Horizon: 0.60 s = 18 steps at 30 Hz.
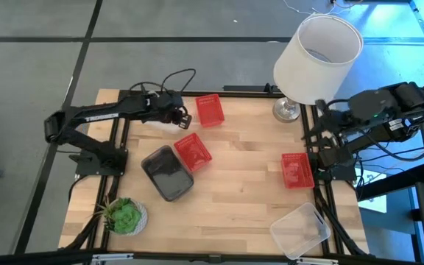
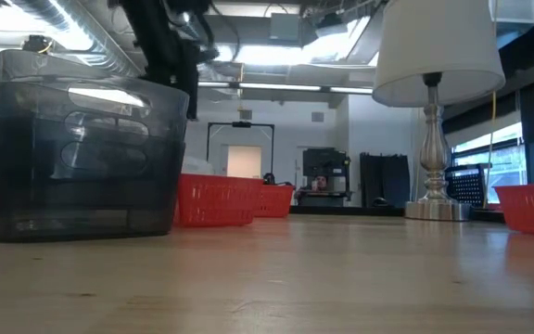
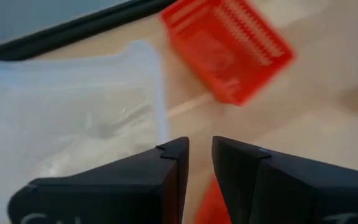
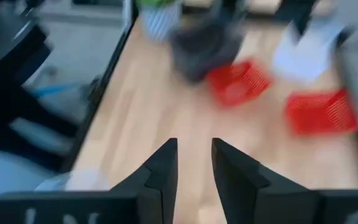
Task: Stack baskets by color
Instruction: Stack the bottom transparent bin on the stacked transparent bins
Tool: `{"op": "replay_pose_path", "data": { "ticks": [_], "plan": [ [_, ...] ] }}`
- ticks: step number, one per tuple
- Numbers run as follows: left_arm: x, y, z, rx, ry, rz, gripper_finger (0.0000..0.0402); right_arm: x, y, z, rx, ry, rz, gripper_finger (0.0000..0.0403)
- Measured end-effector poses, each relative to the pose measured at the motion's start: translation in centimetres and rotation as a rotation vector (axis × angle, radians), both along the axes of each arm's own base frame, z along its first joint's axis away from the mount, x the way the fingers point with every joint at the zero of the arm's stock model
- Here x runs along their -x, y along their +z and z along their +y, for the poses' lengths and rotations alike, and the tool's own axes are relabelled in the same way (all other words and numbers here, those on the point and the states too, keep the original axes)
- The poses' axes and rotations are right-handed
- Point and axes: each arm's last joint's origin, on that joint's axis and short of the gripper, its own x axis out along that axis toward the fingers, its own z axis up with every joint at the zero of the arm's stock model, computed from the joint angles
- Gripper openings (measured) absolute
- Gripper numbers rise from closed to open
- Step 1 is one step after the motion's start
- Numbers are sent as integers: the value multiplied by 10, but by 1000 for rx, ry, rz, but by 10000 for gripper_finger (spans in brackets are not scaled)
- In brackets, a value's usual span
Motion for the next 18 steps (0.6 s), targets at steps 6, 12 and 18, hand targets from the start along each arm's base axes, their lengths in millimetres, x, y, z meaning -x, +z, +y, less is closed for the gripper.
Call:
{"op": "replay_pose_path", "data": {
  "ticks": [6, 12, 18],
  "plan": [
    [9, 27, -37, -66, -166, -97, 62, -14, -17, 7, -163, -61, 220, 98],
    [16, 43, -67, -86, -288, -177, 62, -34, -50, 24, -222, 105, 435, 98],
    [17, 46, -88, -112, -413, -179, 62, -48, -93, 40, -181, 213, 618, 98]
  ]
}}
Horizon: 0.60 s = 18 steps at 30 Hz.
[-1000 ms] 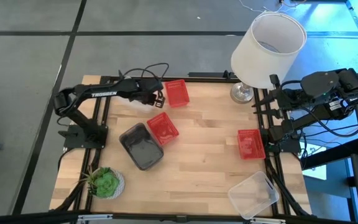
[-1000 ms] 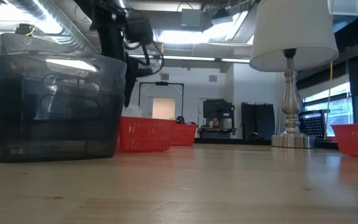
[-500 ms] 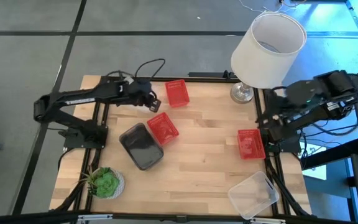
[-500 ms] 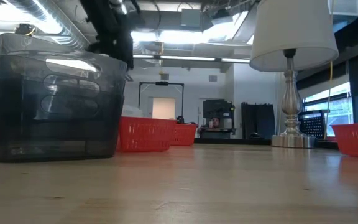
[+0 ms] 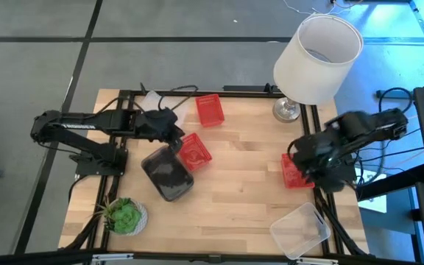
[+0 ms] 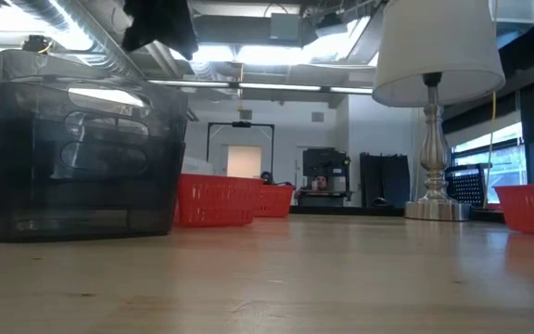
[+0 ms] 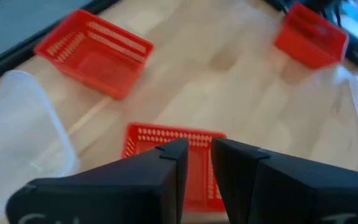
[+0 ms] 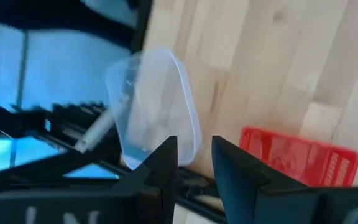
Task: Stack baskets by color
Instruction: Stack the bottom transparent bin on the stacked transparent bins
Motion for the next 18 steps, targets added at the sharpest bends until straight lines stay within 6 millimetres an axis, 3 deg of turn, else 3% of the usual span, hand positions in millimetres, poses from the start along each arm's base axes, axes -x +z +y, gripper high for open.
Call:
{"op": "replay_pose_path", "data": {
  "ticks": [7, 13, 18],
  "plan": [
    [1, 1, -19, -45, -123, 17, 62, -16, -61, 22, 39, 82, 144, 98],
    [8, 4, -30, -77, -197, 20, 62, -32, -112, 52, -33, 185, 164, 98],
    [15, 9, -34, -79, -221, 2, 62, -37, -144, 76, -50, 267, 167, 98]
  ]
}}
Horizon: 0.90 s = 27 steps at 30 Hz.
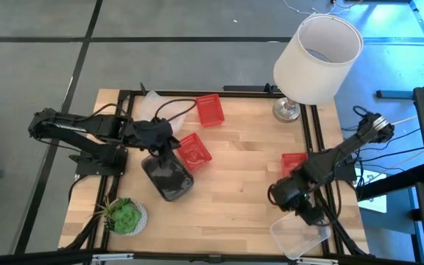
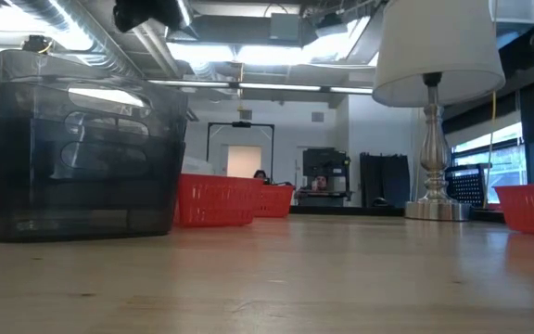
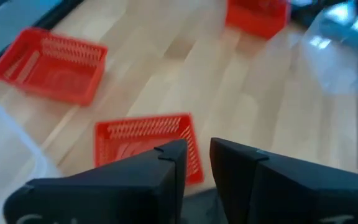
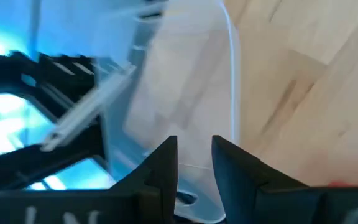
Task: Stack baskets by color
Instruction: Stack the bottom transparent bin on the stacked transparent bins
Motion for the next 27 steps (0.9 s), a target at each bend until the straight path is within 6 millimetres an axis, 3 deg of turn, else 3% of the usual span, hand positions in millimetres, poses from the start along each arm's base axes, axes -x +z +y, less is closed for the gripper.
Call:
{"op": "replay_pose_path", "data": {
  "ticks": [10, 27],
  "plan": [
    [8, 5, -2, 28, 3, -31, 62, -4, -38, 22, 235, 124, -21, 98],
    [7, 4, -2, 29, 3, -26, 62, -18, -89, 50, 299, 220, 26, 98]
  ]
}}
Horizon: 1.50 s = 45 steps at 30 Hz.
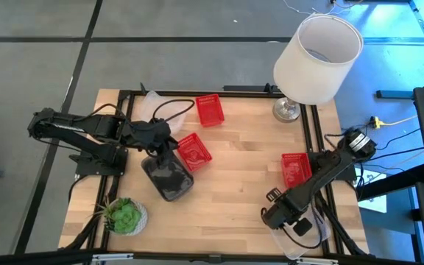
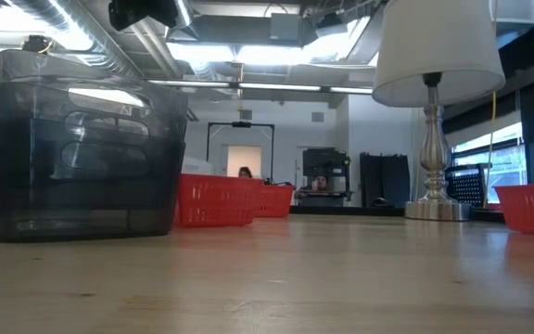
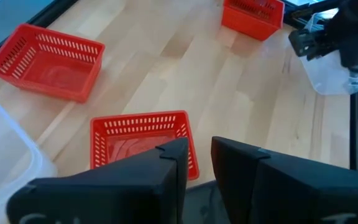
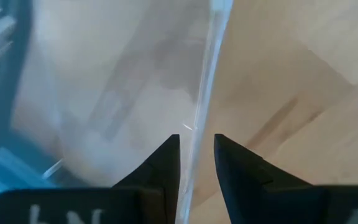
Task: Stack baskets by color
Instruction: Stack the bottom transparent bin on the stacked transparent bins
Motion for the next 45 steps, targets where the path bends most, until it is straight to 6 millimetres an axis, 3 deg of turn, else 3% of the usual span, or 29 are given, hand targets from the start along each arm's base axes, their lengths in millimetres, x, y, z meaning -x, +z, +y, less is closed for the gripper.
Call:
{"op": "replay_pose_path", "data": {
  "ticks": [5, 8, 11, 16, 24, 29, 36, 45],
  "plan": [
    [0, 0, 0, 4, -3, 0, 62, -5, -17, 2, 89, -64, 0, 91],
    [0, 0, 0, 8, -9, 1, 62, -7, -22, 2, 103, -70, 15, 53],
    [0, 0, 0, 11, -13, 1, 62, -11, -23, 0, 75, -95, 34, 10],
    [0, 0, -1, 26, -35, 4, 62, -23, -17, -10, 31, -254, 98, 4],
    [2, 1, -3, 15, -90, 8, 62, -70, 33, -30, -44, -443, 64, 2],
    [6, 4, -3, -6, -127, -2, 62, -98, 74, -59, -6, -579, -12, 2],
    [7, 4, -4, -91, -264, 13, 62, -119, 114, -106, 171, -775, -172, 1],
    [0, 12, -5, -144, -293, -82, 62, -131, 142, -161, 480, -1115, -427, 0]
  ]
}}
